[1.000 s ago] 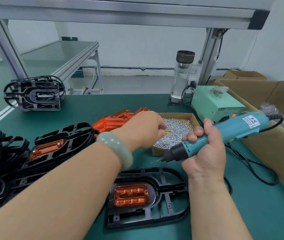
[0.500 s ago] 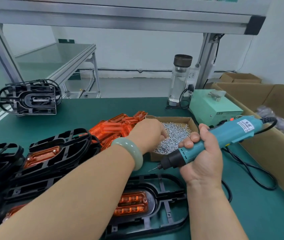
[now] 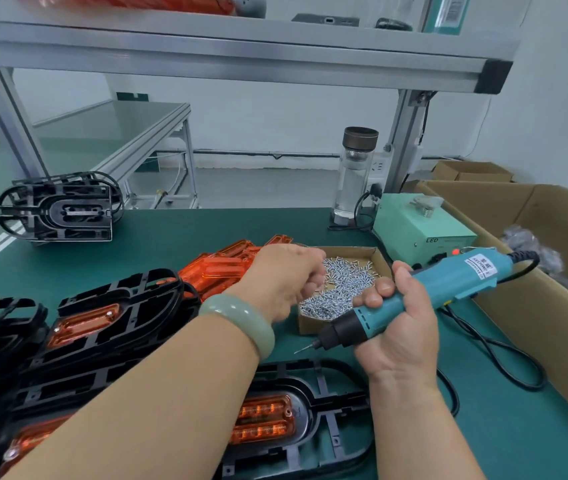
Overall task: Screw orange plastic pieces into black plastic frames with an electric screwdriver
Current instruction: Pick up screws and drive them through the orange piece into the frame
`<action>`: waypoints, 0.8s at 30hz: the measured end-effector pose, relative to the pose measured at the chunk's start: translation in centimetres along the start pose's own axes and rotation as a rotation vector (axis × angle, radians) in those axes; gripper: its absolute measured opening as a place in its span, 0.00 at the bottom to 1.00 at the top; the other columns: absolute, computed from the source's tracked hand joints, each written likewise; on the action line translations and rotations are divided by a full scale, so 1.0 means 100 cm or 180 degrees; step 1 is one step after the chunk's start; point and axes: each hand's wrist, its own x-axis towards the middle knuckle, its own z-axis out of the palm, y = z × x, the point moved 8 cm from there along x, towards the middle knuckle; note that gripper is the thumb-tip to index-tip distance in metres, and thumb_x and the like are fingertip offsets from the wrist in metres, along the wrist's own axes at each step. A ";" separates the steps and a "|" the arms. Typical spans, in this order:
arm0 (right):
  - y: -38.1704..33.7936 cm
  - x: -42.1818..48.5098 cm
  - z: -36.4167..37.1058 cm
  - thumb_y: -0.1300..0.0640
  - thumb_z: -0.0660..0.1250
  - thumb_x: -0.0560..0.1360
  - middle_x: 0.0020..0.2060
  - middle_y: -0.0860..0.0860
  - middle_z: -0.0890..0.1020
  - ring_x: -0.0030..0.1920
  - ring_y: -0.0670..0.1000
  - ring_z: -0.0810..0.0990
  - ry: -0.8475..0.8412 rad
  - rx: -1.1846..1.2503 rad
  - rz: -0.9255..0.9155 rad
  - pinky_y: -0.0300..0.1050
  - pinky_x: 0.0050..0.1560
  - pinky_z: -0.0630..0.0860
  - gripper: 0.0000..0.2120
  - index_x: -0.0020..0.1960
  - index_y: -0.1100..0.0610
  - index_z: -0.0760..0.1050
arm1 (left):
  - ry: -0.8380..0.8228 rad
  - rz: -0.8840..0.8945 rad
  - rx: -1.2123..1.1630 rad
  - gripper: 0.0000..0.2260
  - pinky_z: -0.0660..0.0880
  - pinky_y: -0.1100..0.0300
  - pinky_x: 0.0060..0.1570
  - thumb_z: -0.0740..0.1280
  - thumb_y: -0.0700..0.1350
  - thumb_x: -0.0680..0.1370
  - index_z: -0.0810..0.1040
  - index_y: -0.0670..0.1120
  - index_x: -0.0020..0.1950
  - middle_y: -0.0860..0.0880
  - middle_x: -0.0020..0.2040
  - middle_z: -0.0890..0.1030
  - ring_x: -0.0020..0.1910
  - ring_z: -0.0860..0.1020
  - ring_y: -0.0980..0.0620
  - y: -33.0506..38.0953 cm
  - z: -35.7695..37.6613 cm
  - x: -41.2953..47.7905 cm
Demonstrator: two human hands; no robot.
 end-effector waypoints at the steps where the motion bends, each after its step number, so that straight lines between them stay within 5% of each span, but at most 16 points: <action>1: -0.001 0.000 -0.001 0.60 0.61 0.80 0.26 0.45 0.71 0.23 0.44 0.68 0.0019 0.0022 0.0002 0.37 0.31 0.70 0.05 0.46 0.52 0.71 | -0.0007 -0.0250 -0.0528 0.05 0.70 0.69 0.22 0.67 0.40 0.76 0.78 0.43 0.41 0.50 0.28 0.77 0.24 0.73 0.58 -0.003 -0.001 -0.007; 7: -0.003 0.000 -0.003 0.58 0.61 0.80 0.26 0.44 0.71 0.24 0.43 0.69 0.0064 0.0194 0.0039 0.38 0.35 0.68 0.05 0.45 0.52 0.71 | -0.0037 -0.0356 -0.2025 0.04 0.72 0.70 0.23 0.69 0.43 0.75 0.79 0.42 0.43 0.50 0.28 0.77 0.25 0.74 0.58 -0.017 -0.017 -0.065; 14: -0.001 -0.002 -0.001 0.57 0.61 0.80 0.27 0.44 0.71 0.24 0.43 0.68 0.0026 0.0297 0.0058 0.38 0.34 0.69 0.04 0.46 0.52 0.71 | 0.0320 0.0019 -0.2211 0.08 0.75 0.65 0.26 0.64 0.32 0.74 0.79 0.40 0.50 0.47 0.31 0.80 0.28 0.78 0.55 -0.047 -0.042 -0.110; 24: -0.001 -0.002 0.000 0.56 0.60 0.80 0.27 0.44 0.70 0.24 0.43 0.69 0.0009 0.0616 0.0083 0.35 0.32 0.70 0.06 0.44 0.52 0.72 | 0.0522 -0.0148 -0.2293 0.04 0.75 0.67 0.26 0.66 0.38 0.76 0.79 0.39 0.47 0.48 0.30 0.80 0.27 0.76 0.58 -0.069 -0.034 -0.115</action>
